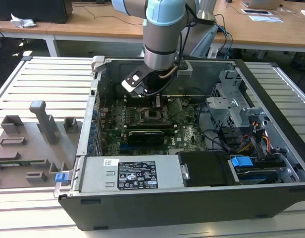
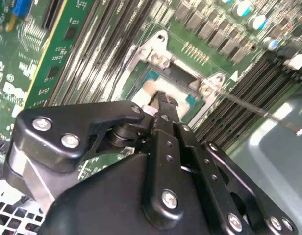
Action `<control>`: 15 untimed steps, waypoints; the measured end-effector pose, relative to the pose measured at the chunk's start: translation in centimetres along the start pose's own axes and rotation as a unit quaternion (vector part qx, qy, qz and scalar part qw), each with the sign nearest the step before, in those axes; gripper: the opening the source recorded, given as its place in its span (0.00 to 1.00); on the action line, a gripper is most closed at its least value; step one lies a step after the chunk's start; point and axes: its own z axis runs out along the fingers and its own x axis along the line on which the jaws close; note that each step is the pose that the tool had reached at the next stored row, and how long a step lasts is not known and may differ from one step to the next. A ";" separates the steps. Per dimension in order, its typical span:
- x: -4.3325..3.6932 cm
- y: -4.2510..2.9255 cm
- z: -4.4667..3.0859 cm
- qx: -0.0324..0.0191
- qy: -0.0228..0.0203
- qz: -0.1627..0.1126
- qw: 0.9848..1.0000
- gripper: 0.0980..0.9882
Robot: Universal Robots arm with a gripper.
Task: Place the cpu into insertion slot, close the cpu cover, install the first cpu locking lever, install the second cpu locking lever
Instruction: 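Place the cpu into insertion slot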
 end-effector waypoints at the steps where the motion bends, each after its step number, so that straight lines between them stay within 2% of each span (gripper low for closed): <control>1: -0.01 0.16 -0.01 0.000 0.000 0.000 1.000 0.01; 2: 0.00 0.22 -0.07 0.000 0.000 0.000 1.000 0.01; 5: -0.01 0.25 -1.67 0.001 0.000 0.000 1.000 0.01; 8: -0.01 0.26 -2.56 0.001 0.000 0.000 1.000 0.01; 10: -0.01 0.25 -3.51 0.001 0.000 0.000 1.000 0.01; 15: -0.01 0.23 -4.78 0.001 -0.001 0.000 1.000 0.01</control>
